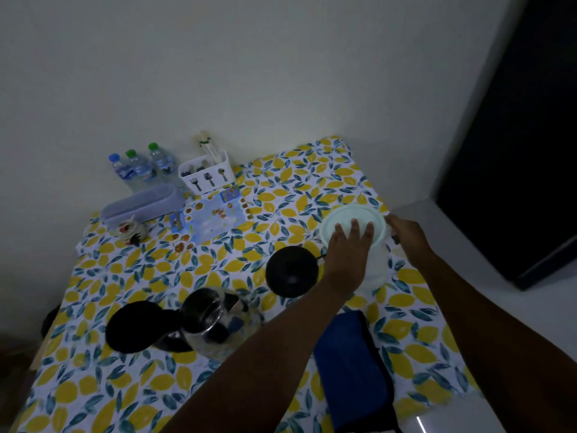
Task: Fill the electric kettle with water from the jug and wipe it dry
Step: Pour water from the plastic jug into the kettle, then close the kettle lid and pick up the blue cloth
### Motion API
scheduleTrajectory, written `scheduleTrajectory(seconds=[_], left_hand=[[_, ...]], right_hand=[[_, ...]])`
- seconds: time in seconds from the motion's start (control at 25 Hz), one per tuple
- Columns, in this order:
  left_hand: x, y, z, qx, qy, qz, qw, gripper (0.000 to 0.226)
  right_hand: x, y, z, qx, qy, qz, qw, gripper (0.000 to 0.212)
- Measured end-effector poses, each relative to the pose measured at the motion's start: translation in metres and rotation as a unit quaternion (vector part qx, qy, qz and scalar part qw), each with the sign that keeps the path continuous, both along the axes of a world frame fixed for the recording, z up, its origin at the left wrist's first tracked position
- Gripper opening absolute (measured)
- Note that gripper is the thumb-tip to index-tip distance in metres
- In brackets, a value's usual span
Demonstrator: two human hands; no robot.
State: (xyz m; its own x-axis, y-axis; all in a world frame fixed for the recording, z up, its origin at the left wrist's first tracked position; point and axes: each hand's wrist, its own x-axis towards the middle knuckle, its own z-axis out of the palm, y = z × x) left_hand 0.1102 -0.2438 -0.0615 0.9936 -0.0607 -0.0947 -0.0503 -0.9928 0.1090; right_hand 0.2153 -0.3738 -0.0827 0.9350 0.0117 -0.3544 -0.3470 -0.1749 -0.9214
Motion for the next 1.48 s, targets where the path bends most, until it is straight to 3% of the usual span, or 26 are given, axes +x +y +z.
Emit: scheduleTrajectory(seconds=[0.16, 0.36, 0.56, 0.68, 0.72, 0.84, 1.0, 1.12, 1.24, 1.48], left_hand=[[0.026, -0.025, -0.009, 0.033, -0.033, 0.018, 0.999, 0.07], [0.036, -0.029, -0.023, 0.098, -0.052, -0.012, 0.994, 0.08], [0.035, -0.03, -0.029, 0.057, -0.075, -0.005, 0.996, 0.084], [0.034, -0.027, -0.026, 0.028, -0.081, -0.014, 0.996, 0.082], [0.032, -0.022, -0.026, 0.013, -0.092, -0.024, 0.995, 0.079], [0.008, -0.001, -0.02, -0.055, -0.132, -0.034, 0.989, 0.066], [-0.057, 0.043, -0.019, -0.063, -0.177, 0.003, 0.982, 0.058], [-0.106, 0.077, -0.011, -0.09, -0.181, 0.081, 0.976, 0.053], [-0.155, 0.115, -0.005, -0.058, -0.218, 0.112, 0.968, 0.051], [-0.251, 0.199, 0.01, -0.022, -0.257, 0.215, 0.942, 0.043]], right_hand=[[0.029, -0.013, -0.014, 0.028, 0.013, -0.012, 0.999, 0.031], [0.045, -0.025, -0.026, 0.035, 0.006, 0.032, 0.999, 0.063], [0.041, -0.032, -0.033, -0.059, -0.084, 0.092, 0.99, 0.044], [0.024, -0.031, -0.022, -0.081, -0.151, 0.043, 0.984, 0.025], [0.014, -0.03, -0.019, -0.093, -0.184, 0.03, 0.978, 0.028], [-0.025, -0.025, -0.016, -0.157, -0.3, 0.039, 0.94, 0.043], [-0.079, 0.001, -0.018, -0.237, -0.407, 0.158, 0.868, 0.058], [-0.123, 0.039, -0.022, -0.238, -0.422, 0.253, 0.837, 0.076], [-0.163, 0.082, -0.028, -0.229, -0.406, 0.322, 0.824, 0.091], [-0.229, 0.171, -0.037, -0.262, -0.408, 0.42, 0.767, 0.102]])
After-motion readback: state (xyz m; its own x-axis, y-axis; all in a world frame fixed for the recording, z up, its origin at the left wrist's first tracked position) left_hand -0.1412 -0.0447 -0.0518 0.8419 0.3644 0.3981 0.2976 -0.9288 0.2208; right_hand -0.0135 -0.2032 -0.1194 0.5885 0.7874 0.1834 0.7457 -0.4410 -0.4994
